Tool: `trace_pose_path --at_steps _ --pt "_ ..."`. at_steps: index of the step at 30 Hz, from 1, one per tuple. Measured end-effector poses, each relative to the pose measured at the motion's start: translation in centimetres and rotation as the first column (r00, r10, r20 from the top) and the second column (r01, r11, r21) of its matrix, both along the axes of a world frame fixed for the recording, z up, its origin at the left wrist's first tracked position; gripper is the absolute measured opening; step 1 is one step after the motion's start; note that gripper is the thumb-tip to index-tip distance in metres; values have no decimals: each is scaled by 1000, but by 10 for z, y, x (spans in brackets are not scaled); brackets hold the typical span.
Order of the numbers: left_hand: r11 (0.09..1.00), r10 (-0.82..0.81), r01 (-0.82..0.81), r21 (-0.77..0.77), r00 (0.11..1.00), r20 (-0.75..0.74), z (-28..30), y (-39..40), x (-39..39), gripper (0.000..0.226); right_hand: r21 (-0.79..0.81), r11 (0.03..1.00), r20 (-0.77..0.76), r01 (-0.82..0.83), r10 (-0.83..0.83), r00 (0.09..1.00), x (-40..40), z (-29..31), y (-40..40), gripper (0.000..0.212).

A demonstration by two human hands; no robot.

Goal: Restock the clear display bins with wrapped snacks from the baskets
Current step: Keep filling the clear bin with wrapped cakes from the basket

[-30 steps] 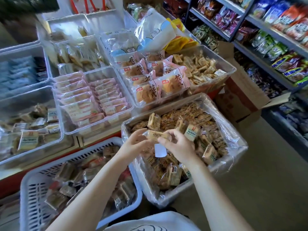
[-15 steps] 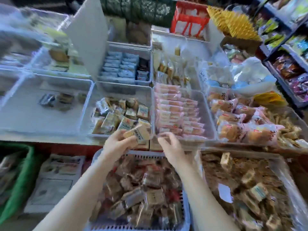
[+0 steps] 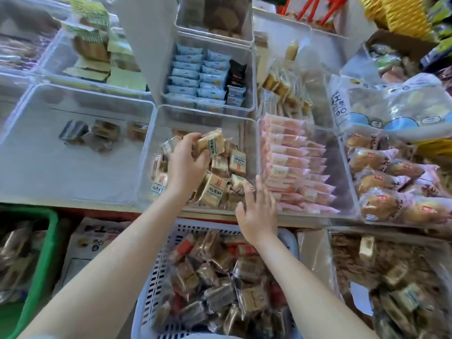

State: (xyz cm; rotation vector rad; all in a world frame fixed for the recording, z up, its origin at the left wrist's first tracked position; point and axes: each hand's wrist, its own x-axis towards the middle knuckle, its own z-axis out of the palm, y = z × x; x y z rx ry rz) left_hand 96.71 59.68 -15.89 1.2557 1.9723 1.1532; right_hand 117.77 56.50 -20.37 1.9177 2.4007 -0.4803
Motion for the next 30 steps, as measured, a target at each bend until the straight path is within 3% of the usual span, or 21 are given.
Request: trace_pose_path --at_steps 3,6,7,12,16,20,27,30 --pt "992 -115 106 -73 985 -131 -29 15 15 41 -5 1000 11 1 -1 1000 1 -4 1 62" --pt "958 -232 124 -261 868 -439 -47 17 22 50 -26 1000 22 -1 1 1000 0 -3 3 63" --pt "947 -249 107 -303 843 -477 -47 16 22 53 -32 999 25 -6 7 1000 -1 -2 2 63" --pt "970 -187 105 -219 897 -401 -25 -11 26 53 -79 996 -36 -34 31 999 4 1 5 60" --pt "989 -141 123 -79 947 -289 12 -59 57 35 -124 992 -266 -12 -22 964 21 22 3 66" --pt "944 -283 230 -238 934 -218 28 -97 117 26 80 977 -420 198 -147 896 95 44 -34 53" --pt "707 -652 556 -437 753 -96 11 -120 282 12 -81 835 -331 544 -537 776 288 20 -109 24" --pt "585 -761 653 -481 647 -48 1 -122 351 18 -127 749 -243 650 -659 712 358 12 -136 22"
